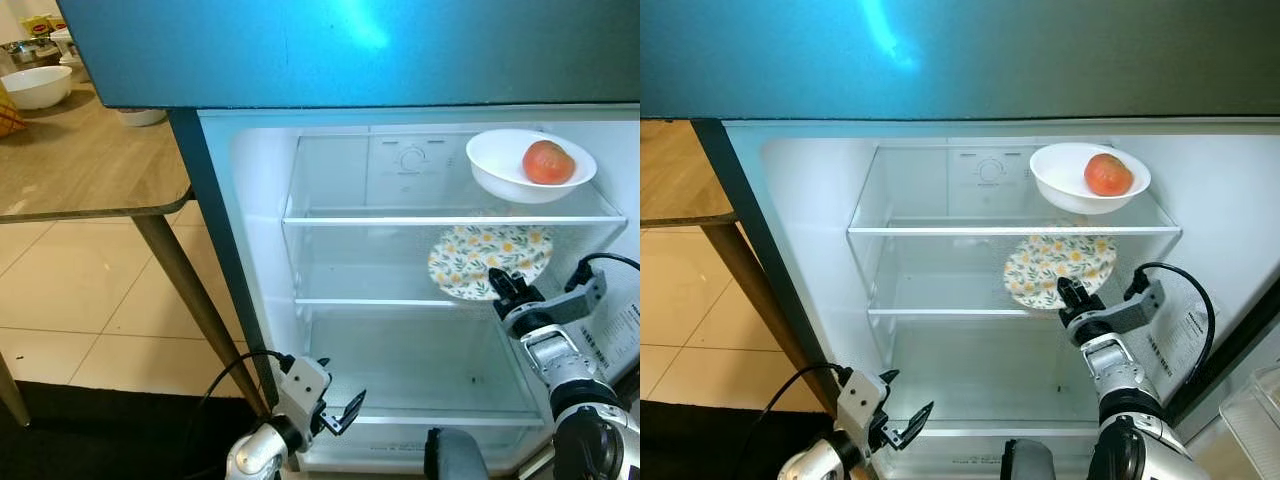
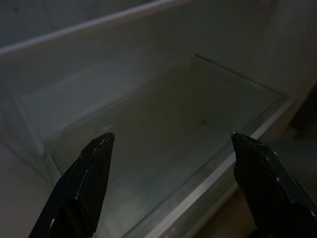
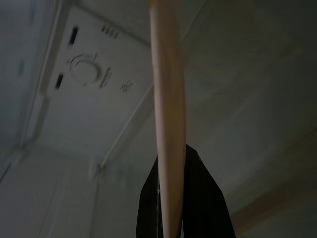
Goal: Restocking fridge
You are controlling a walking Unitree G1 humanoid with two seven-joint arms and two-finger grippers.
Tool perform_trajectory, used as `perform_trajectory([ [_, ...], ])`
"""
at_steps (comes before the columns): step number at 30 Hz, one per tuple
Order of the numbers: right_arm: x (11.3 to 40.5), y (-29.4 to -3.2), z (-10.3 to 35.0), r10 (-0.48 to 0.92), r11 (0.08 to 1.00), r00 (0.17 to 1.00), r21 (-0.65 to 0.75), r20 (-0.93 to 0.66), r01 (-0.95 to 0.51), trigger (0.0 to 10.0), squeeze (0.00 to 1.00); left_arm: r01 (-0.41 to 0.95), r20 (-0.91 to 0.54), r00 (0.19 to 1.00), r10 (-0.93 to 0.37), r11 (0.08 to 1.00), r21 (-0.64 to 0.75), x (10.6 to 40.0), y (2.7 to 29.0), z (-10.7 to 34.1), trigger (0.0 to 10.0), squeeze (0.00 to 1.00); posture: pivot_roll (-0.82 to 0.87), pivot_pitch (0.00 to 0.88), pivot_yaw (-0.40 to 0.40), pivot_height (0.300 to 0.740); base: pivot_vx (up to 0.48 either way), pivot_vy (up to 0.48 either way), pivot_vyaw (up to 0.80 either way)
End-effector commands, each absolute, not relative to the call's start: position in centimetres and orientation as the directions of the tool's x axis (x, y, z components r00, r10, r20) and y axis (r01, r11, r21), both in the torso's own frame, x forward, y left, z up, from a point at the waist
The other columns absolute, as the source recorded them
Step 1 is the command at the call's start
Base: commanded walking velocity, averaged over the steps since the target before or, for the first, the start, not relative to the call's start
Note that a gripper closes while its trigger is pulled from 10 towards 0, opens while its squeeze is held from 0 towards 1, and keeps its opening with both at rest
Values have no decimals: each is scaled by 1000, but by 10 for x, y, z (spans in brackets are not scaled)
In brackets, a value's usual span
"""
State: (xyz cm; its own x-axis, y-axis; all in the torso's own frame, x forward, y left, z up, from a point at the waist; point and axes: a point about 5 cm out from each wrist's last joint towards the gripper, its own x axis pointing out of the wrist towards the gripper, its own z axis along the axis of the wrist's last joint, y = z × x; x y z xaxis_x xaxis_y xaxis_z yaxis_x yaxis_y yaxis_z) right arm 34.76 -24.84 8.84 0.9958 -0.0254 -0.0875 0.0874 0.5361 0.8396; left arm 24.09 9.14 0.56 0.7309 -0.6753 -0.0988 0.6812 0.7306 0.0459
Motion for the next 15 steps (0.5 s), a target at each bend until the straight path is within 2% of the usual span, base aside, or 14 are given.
perform_trajectory([
  [1, 348, -244, 84, -56, 498, 992, 857, -116, 129, 10000, 0, 680, -66, 733, -677, 732, 45, 243, 85, 10, 10000, 0, -86, 0, -1, 450, 0, 0, 0],
  [8, 350, -241, 83, -92, 460, 987, 873, -133, 161, 10000, 0, 681, -63, 732, -678, 731, 48, 243, 85, 11, 10000, 0, -86, 0, -1, 450, 0, 0, 0],
  [9, 350, -239, 83, -91, 450, 987, 878, -134, 161, 10000, 125, 681, -63, 732, -679, 730, 48, 243, 85, 11, 10000, 0, -86, 0, -1, 450, 0, 0, 0],
  [10, 352, -235, 84, -88, 442, 986, 882, -142, 166, 10000, 643, 681, -61, 733, -678, 731, 48, 244, 85, 11, 10000, 0, -86, 0, -1, 450, 0, 0, 0],
  [11, 353, -233, 84, -91, 449, 985, 877, -148, 173, 10000, 949, 679, -59, 734, -677, 732, 48, 244, 84, 11, 10000, 0, -82, 0, -3, 450, 0, 0, 0],
  [12, 353, -233, 84, -91, 449, 985, 877, -148, 173, 10000, 949, 679, -59, 734, -677, 732, 48, 244, 84, 11, 10000, 0, -82, 0, -3, 450, 0, 0, 0],
  [13, 354, -233, 85, -98, 444, 984, 879, -147, 175, 10000, 1000, 678, -58, 735, -676, 733, 47, 244, 84, 12, 10000, 0, -82, 0, -3, 450, 0, 0, 0],
  [15, 355, -233, 86, -103, 440, 984, 881, -146, 176, 10000, 1000, 677, -56, 736, -675, 734, 47, 244, 84, 12, 10000, 0, -82, 0, -3, 450, 0, 0, 0],
])
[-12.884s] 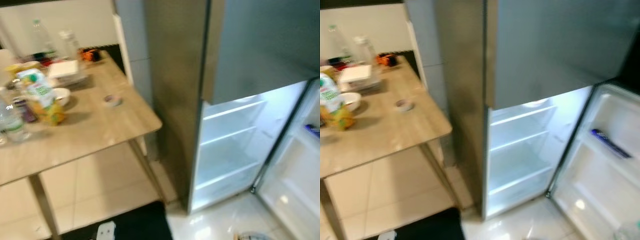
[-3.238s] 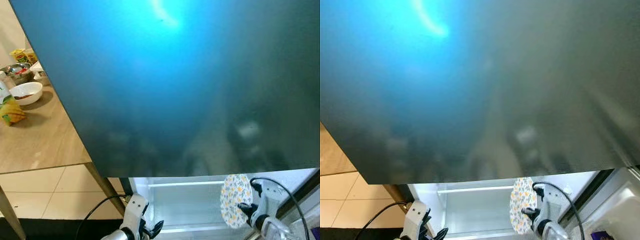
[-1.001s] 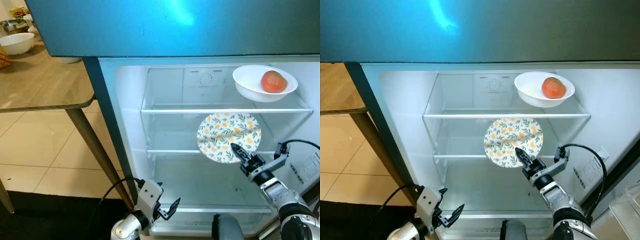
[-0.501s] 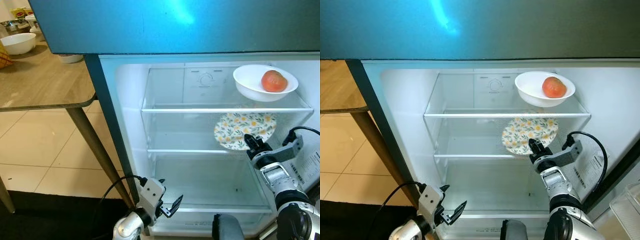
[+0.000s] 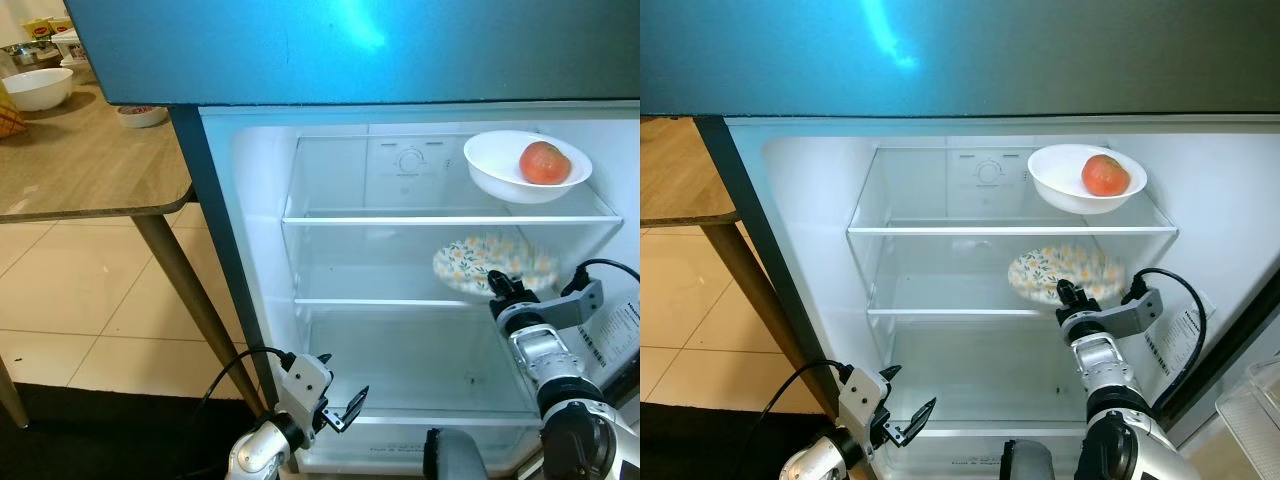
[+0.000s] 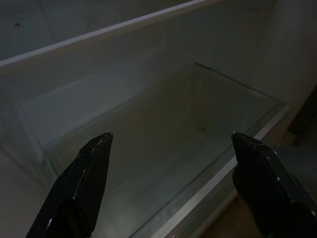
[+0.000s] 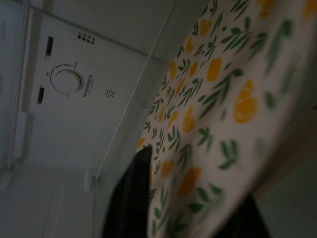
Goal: Restocking fridge
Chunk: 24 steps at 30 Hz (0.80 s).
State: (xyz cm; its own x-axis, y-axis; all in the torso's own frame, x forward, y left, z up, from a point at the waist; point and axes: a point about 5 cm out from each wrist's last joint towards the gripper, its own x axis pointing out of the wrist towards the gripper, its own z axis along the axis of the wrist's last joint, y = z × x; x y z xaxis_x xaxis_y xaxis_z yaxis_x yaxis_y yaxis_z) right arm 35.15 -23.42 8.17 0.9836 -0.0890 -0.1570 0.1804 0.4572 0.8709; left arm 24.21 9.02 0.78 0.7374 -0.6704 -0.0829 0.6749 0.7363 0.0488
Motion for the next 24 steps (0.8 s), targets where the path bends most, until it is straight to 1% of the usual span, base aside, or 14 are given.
perform_trajectory([
  [1, 356, -233, 87, -112, 436, 982, 881, -151, 185, 10000, 1000, 677, -55, 736, -675, 735, 46, 244, 84, 12, 10000, 0, -82, 0, -3, 450, 0, 0, 0],
  [8, 362, -228, 93, -126, 446, 978, 871, -167, 206, 10000, 1000, 679, -47, 734, -677, 733, 46, 244, 81, 13, 10000, 0, -83, 0, -5, 450, 0, 0, 0],
  [10, 364, -227, 98, -105, 475, 982, 859, -158, 189, 10000, 1000, 678, -43, 735, -676, 734, 46, 245, 81, 14, 10000, 0, -83, 0, -5, 450, 0, 0, 0],
  [11, 366, -227, 100, -76, 533, 982, 825, -173, 187, 10000, 1000, 677, -42, 736, -676, 735, 46, 245, 81, 14, 10000, 0, -87, 0, -8, 450, 0, 0, 0],
  [13, 366, -229, 101, -70, 532, 983, 828, -169, 180, 10000, 1000, 677, -41, 736, -675, 735, 46, 245, 81, 14, 10000, 0, -87, 0, -8, 450, 0, 0, 0],
  [14, 365, -230, 101, -21, 560, 986, 815, -166, 149, 10000, 937, 676, -40, 737, -675, 735, 45, 245, 81, 14, 10000, 0, -87, 0, -8, 450, 0, 0, 0],
  [15, 365, -231, 103, -2, 547, 989, 828, -147, 124, 10000, 718, 677, -41, 736, -675, 735, 45, 244, 81, 14, 10000, 0, -87, 0, -8, 450, 0, 0, 0],
  [16, 365, -231, 103, -2, 547, 989, 828, -147, 124, 10000, 718, 677, -41, 736, -675, 735, 45, 244, 81, 14, 10000, 0, -87, 0, -8, 450, 0, 0, 0],
  [17, 364, -233, 104, 15, 542, 991, 833, -136, 106, 10000, 522, 677, -41, 736, -676, 735, 43, 244, 80, 14, 10000, 0, -90, 0, -12, 450, 0, 0, 0],
  [18, 363, -235, 104, 20, 543, 991, 834, -133, 101, 10000, 463, 678, -41, 736, -676, 734, 43, 244, 80, 14, 10000, 0, -90, 0, -12, 450, 0, 0, 0],
  [19, 362, -238, 105, 33, 529, 992, 844, -124, 88, 10000, 129, 678, -41, 735, -677, 734, 41, 243, 80, 13, 10000, 0, -90, 0, -12, 450, 0, 0, 0],
  [20, 362, -240, 106, 42, 520, 992, 850, -120, 81, 10000, 129, 678, -41, 735, -677, 734, 40, 243, 80, 13, 10000, 0, -90, 0, -12, 450, 0, 0, 0],
  [21, 361, -241, 107, 57, 516, 993, 854, -108, 64, 10000, 0, 679, -42, 734, -678, 733, 39, 243, 79, 13, 10000, 0, -96, 0, -12, 450, 0, 0, 0],
  [24, 360, -240, 109, 108, 501, 991, 865, -78, 14, 10000, 0, 681, -42, 732, -680, 731, 39, 242, 78, 13, 10000, 0, -96, 0, -12, 450, 0, 0, 0],
])
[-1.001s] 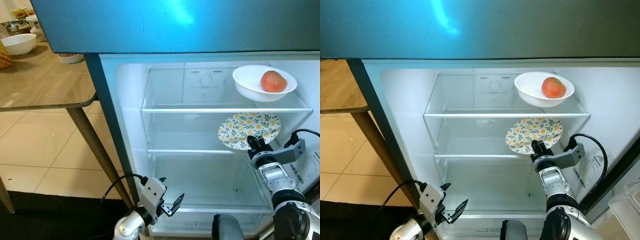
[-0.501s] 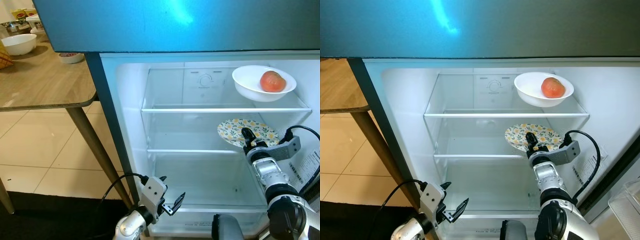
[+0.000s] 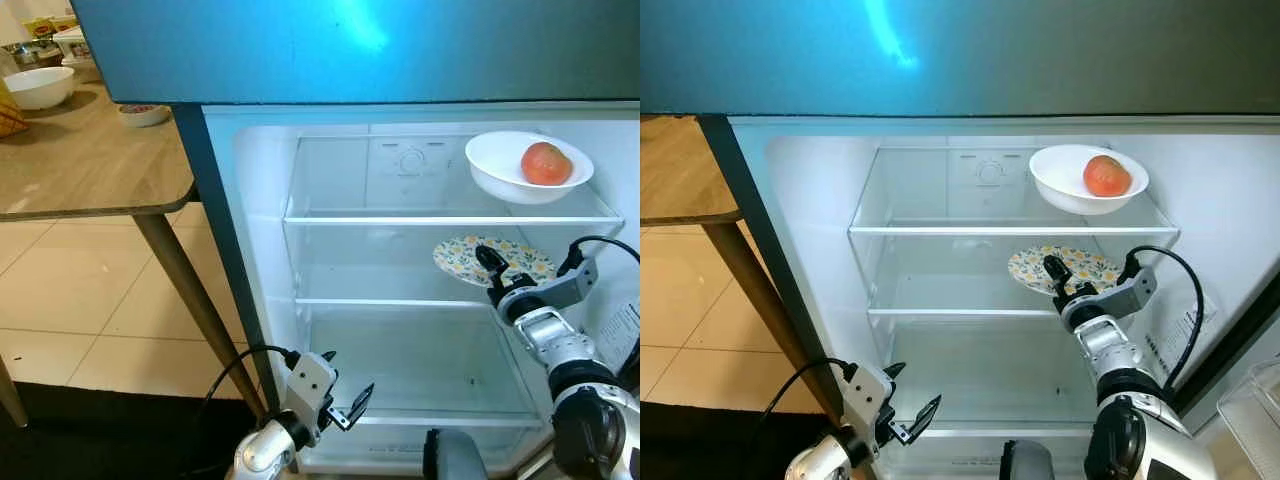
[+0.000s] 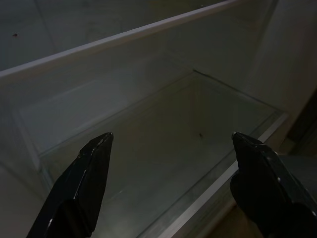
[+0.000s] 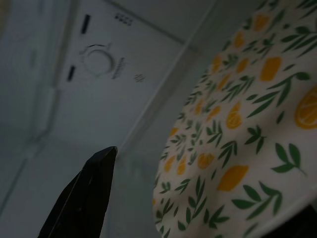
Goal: Restocking fridge
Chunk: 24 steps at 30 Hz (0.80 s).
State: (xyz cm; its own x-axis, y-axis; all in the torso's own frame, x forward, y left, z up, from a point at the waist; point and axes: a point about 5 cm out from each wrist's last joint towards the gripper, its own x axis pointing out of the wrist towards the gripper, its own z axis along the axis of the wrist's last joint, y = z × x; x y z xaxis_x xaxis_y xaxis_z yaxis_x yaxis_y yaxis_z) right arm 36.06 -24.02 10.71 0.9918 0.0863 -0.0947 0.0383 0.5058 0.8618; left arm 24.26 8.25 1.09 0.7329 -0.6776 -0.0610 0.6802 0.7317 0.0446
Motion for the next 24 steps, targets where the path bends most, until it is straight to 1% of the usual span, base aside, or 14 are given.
perform_trajectory([
  [1, 360, -238, 109, 142, 495, 987, 869, -70, -9, 10000, 0, 683, -42, 731, -681, 730, 39, 242, 78, 13, 10000, 0, -96, 0, -12, 450, 0, 0, 0],
  [4, 356, -231, 104, 242, 506, 966, 861, -87, -49, 10000, 0, 684, -41, 730, -683, 728, 41, 243, 78, 14, 10000, 0, -96, 0, -12, 450, 0, 0, 0],
  [5, 356, -231, 104, 242, 506, 966, 861, -87, -49, 10000, 0, 684, -41, 730, -683, 728, 41, 243, 78, 14, 10000, 0, -96, 0, -12, 450, 0, 0, 0],
  [6, 355, -228, 103, 277, 512, 957, 856, -90, -68, 10000, 0, 683, -41, 730, -682, 729, 42, 243, 78, 14, 10000, 0, -95, 0, -15, 450, 0, 0, 0],
  [7, 352, -222, 99, 327, 537, 939, 839, -107, -92, 10000, 0, 683, -43, 731, -681, 730, 43, 243, 79, 13, 10000, 0, -95, 0, -15, 450, 0, 0, 0],
  [9, 352, -221, 98, 337, 543, 935, 834, -110, -97, 10000, 0, 683, -44, 731, -681, 730, 43, 243, 79, 13, 10000, 0, -95, 0, -15, 450, 0, 0, 0],
  [11, 350, -213, 95, 394, 527, 913, 840, -107, -128, 10000, 0, 685, -47, 729, -683, 727, 43, 243, 80, 13, 10000, 0, -95, 0, -14, 450, 0, 0, 0],
  [18, 347, -205, 97, 484, 504, 871, 839, -78, -205, 10000, 0, 689, -45, 725, -687, 724, 45, 243, 79, 13, 10000, 0, -95, 0, -14, 450, 0, 0, 0],
  [22, 345, -202, 97, 522, 519, 849, 820, -79, -242, 10000, 0, 690, -45, 723, -689, 722, 46, 243, 79, 14, 10000, 0, -95, 0, -12, 450, 0, 0, 0],
  [24, 344, -203, 97, 521, 520, 849, 821, -84, -238, 10000, 0, 690, -45, 724, -688, 722, 46, 244, 79, 14, 10000, 0, -95, 0, -12, 450, 0, 0, 0],
])
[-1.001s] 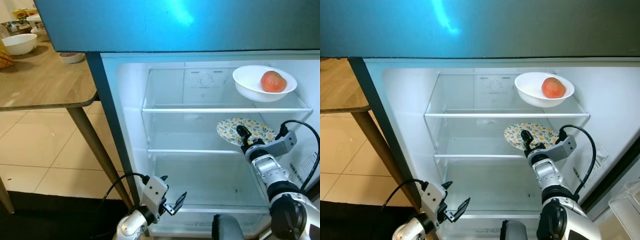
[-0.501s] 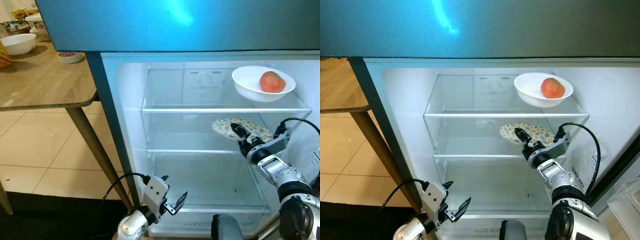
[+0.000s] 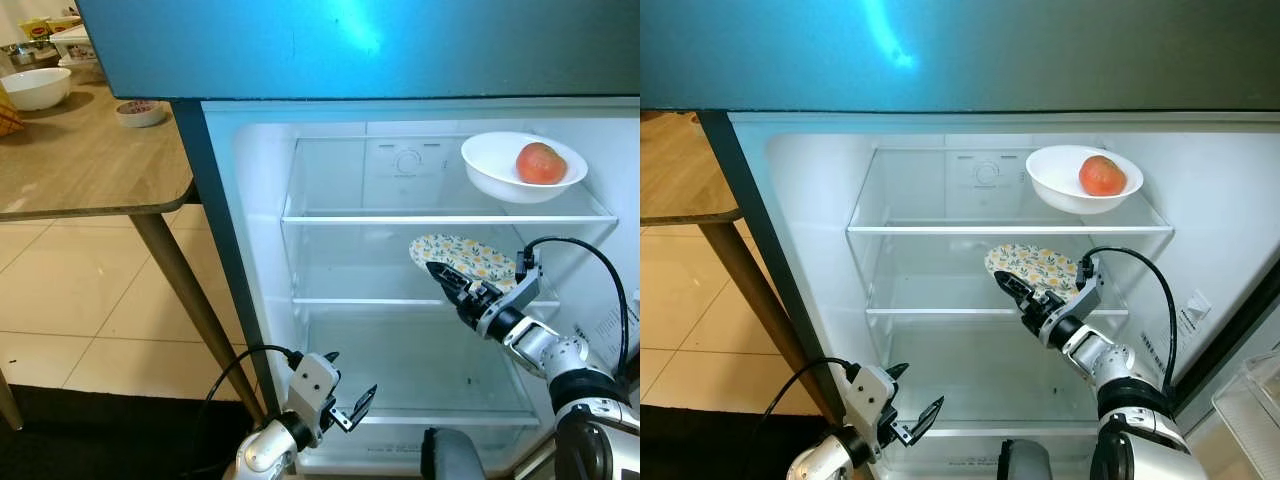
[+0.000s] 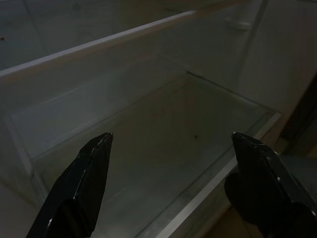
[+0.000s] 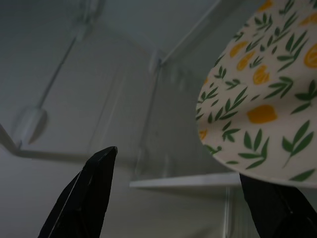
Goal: Restocking fridge
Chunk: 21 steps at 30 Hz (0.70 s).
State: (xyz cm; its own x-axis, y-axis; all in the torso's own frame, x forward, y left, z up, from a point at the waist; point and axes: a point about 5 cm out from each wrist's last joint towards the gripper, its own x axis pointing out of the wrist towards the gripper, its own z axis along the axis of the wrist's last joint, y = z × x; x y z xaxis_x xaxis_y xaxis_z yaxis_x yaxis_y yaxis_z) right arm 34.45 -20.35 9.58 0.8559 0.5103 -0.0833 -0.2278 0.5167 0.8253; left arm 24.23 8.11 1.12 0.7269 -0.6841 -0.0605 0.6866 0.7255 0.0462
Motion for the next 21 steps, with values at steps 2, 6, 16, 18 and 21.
perform_trajectory([
  [2, 344, -204, 96, 517, 518, 851, 824, -89, -228, 10000, 0, 689, -45, 724, -688, 723, 46, 244, 79, 14, 10000, 0, -95, 0, -12, 450, 0, 0, 0],
  [6, 344, -202, 95, 516, 535, 850, 816, -110, -220, 10000, 0, 691, -45, 723, -690, 722, 44, 243, 78, 13, 10000, 0, -96, 0, -10, 450, 0, 0, 0],
  [16, 347, -208, 84, 375, 593, 900, 803, -221, -50, 275, 0, 691, -48, 723, -689, 722, 43, 243, 79, 13, 10000, 0, -96, 0, -9, 450, 0, 0, 0],
  [18, 348, -212, 84, 327, 596, 917, 803, -229, -12, 0, 0, 690, -48, 723, -689, 722, 43, 243, 78, 13, 10000, 0, -96, 0, -9, 450, 0, 0, 0],
  [21, 350, -213, 87, 306, 584, 927, 812, -216, -4, 0, 0, 690, -46, 723, -689, 722, 43, 243, 78, 13, 10000, 0, -96, 0, -9, 450, 0, 0, 0],
])
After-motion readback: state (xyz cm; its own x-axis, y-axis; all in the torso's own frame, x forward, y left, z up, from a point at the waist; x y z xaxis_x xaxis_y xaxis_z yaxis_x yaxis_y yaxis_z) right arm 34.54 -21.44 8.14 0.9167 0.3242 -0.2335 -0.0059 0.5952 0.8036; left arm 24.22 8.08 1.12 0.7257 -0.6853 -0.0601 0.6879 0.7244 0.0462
